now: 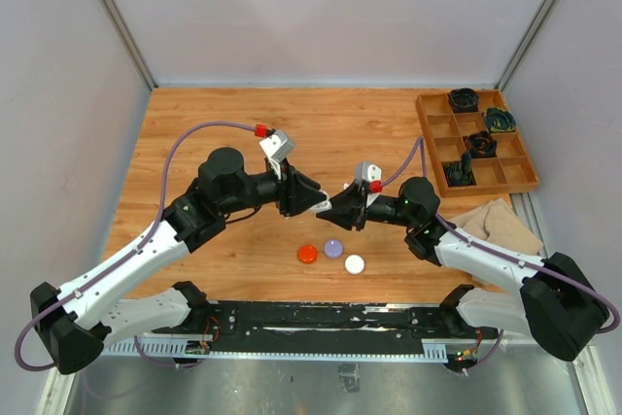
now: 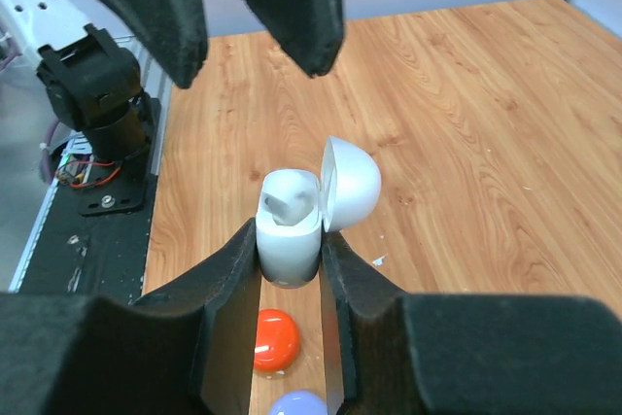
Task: Insert the wireless bluetooth earbuds into the charging case
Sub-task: Move the earbud to the center of the board.
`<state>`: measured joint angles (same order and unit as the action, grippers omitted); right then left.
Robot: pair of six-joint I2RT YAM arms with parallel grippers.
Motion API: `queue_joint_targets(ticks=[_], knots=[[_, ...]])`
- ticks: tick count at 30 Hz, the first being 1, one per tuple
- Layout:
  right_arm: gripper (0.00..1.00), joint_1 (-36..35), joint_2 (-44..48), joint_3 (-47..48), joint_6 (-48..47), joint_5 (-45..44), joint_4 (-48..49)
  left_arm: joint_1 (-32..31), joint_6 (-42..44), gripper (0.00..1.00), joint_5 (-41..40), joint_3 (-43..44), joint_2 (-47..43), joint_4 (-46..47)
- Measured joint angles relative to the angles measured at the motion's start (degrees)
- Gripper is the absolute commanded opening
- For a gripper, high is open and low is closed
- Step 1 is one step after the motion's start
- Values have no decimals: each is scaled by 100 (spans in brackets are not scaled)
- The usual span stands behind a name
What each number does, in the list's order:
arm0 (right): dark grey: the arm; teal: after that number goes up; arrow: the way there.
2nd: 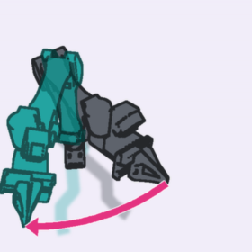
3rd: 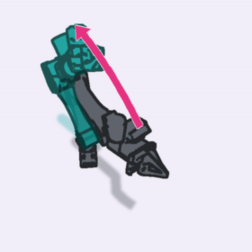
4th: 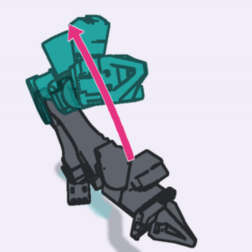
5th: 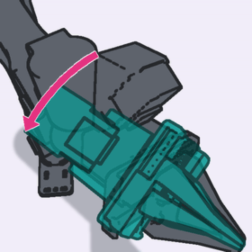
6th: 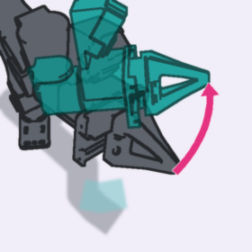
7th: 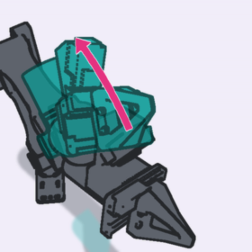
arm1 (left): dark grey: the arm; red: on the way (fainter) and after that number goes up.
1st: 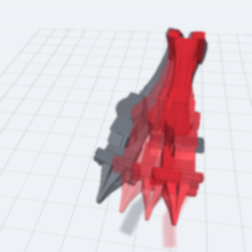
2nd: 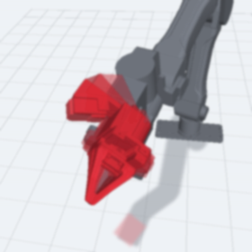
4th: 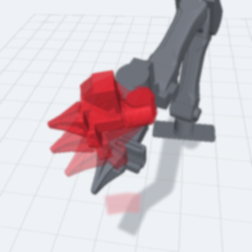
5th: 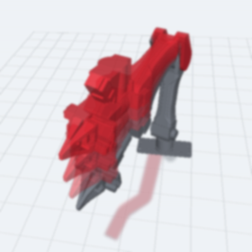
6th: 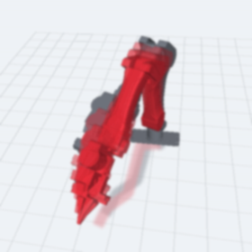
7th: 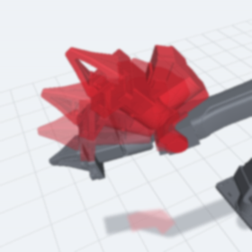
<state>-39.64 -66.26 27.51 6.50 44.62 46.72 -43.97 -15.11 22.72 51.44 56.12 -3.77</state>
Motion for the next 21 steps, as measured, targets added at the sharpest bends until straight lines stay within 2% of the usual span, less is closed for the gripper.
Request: queue_joint_targets(ticks=[11, 15, 18, 21], knots=[[8, 4, 0, 0, 15, -284, 0, 0, -177, 38, -378, -74, -68, -516], [8, 4, 0, 0, 13, -352, -7, 0, -210, 41, -474, -74, -66, -560], [7, 7, 24, 0, -17, -647, -136, 0, -264, 45, -643, -92, -79, -544], [8, 20, 210, -2, -101, -1305, -566, 0, -348, 48, -916, -208, -142, -527]])
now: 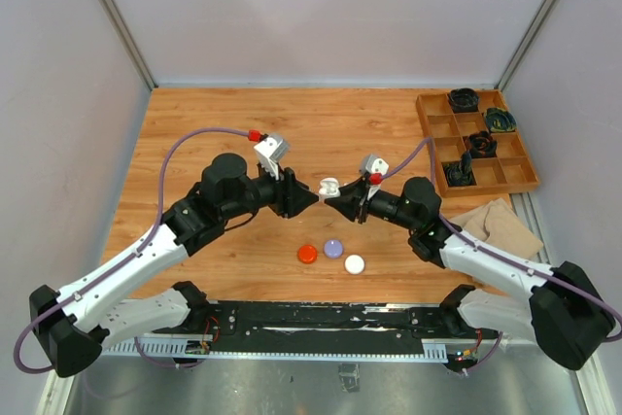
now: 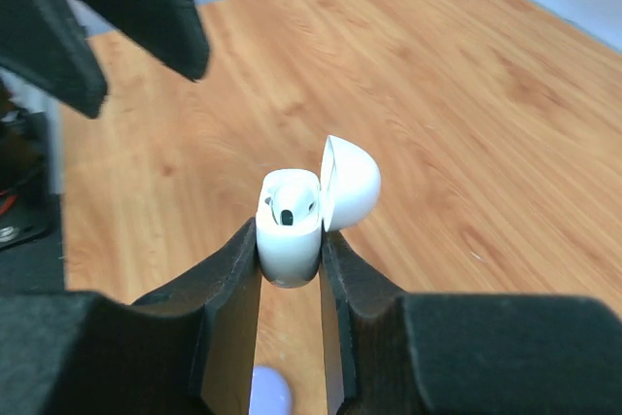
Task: Insert the wireless bluetooth earbuds into the charging case
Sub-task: Move the earbud to the center of the board.
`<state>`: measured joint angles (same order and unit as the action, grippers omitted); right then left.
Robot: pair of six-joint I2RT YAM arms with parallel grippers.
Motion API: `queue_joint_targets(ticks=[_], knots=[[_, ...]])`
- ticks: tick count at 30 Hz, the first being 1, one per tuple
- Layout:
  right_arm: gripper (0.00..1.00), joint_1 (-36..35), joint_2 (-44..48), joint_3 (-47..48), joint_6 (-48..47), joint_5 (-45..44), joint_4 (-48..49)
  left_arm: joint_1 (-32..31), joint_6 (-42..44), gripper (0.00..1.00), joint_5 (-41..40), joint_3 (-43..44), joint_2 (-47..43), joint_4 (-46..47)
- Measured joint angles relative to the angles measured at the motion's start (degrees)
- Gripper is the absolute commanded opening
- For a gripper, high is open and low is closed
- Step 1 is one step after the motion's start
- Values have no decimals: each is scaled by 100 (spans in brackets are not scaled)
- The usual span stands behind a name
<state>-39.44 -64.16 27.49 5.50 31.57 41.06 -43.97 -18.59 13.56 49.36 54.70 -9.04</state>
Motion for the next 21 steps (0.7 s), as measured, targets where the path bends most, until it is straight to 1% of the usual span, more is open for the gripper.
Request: queue_joint_targets(ticks=[3, 7, 10, 14, 21], knots=[[8, 26, 343, -22, -127, -767, -483, 0, -94, 49, -267, -31, 66, 20], [7, 35, 938, -197, -284, -1751, -1064, -7, -240, 51, -748, 0, 579, 118], [7, 35, 1366, -393, -345, -2461, -1427, -7, -332, 53, -1016, 131, 1231, 125], [8, 35, 1775, -702, -376, -3239, -1722, -7, -404, 54, -1224, 431, 2124, 131], [8, 35, 2140, -1075, -424, -4070, -1958, -4, -435, 54, -1403, 1305, 3694, 286]])
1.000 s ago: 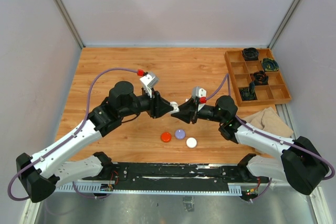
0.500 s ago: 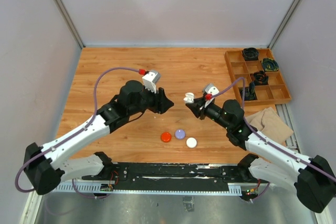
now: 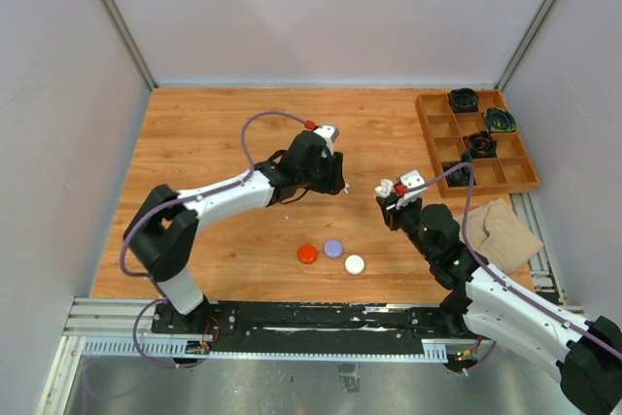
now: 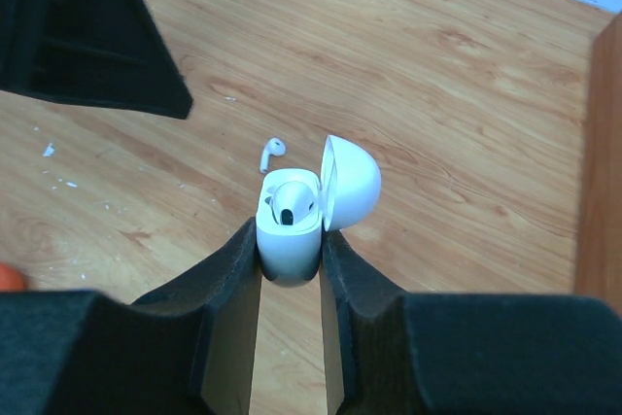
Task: Insert the wireless bluetooth earbuds into the charging case
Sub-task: Move the earbud to the center of the board.
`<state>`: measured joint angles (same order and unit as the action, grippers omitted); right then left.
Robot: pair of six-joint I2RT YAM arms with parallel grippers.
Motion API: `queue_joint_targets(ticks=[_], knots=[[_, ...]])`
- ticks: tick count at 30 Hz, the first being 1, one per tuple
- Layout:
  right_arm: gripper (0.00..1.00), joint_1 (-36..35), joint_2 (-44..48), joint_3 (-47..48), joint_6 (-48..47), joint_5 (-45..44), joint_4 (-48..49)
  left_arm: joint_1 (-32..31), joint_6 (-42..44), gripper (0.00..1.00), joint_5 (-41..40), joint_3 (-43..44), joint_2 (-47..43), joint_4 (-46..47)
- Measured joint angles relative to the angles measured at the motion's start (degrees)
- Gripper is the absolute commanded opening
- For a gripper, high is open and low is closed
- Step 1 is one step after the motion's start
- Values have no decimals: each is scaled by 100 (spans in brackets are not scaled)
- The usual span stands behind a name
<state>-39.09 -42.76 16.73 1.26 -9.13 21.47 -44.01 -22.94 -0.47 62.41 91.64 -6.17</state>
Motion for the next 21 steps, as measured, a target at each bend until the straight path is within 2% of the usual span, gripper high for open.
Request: queue_joint_targets(ticks=[8, 15, 21], knots=[[8, 0, 243, -160, -22, -407, -15, 0, 116, 53, -164, 1134, 1814, 20], [8, 0, 278, -236, -26, -498, -13, -2, 365, 51, -321, 1884, 2656, -170], [8, 0, 280, -236, -26, -507, -13, -15, 540, 47, -461, 2138, 2944, -409]])
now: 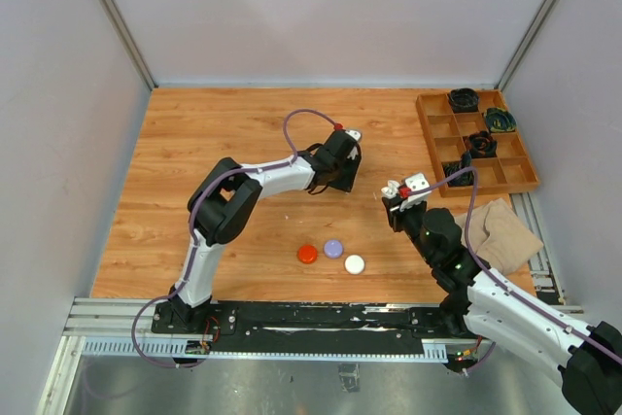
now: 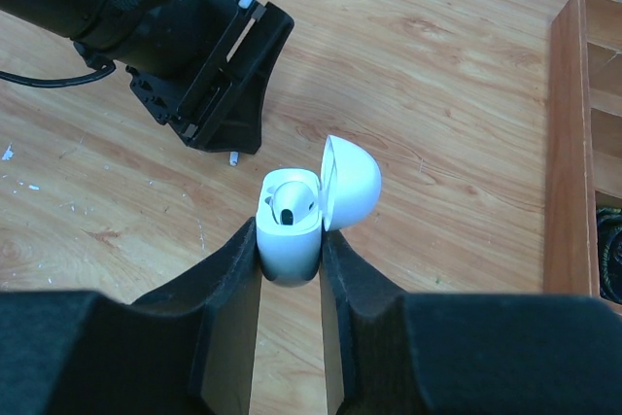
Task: Insert the wireless bluetooth earbuds into the charging case
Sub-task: Move the earbud to the center of the board.
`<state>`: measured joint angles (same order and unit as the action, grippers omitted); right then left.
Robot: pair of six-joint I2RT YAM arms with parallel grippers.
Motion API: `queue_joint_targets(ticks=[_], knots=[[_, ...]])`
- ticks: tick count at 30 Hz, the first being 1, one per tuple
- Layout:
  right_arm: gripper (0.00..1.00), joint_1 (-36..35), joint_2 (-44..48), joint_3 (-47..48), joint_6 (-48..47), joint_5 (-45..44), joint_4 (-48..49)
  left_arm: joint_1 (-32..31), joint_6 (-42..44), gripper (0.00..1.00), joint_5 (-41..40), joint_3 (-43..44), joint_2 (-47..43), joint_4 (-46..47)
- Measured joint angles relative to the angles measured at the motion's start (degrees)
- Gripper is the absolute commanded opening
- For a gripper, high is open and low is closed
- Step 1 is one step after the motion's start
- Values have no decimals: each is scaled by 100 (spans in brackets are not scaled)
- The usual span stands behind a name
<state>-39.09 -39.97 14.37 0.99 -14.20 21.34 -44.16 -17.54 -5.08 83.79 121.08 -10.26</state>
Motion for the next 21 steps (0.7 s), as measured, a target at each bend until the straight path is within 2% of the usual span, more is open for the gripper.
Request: queue_joint_targets(ticks=[9, 13, 21], knots=[[8, 0, 2, -2, 0, 2, 0, -98, 190, 21, -348, 168, 111, -210], [8, 4, 0, -2, 0, 4, 0, -114, 243, 15, -446, -15, -13, -190], [8, 15, -52, -2, 2, 72, 0, -111, 374, 12, -852, -966, -772, -529]])
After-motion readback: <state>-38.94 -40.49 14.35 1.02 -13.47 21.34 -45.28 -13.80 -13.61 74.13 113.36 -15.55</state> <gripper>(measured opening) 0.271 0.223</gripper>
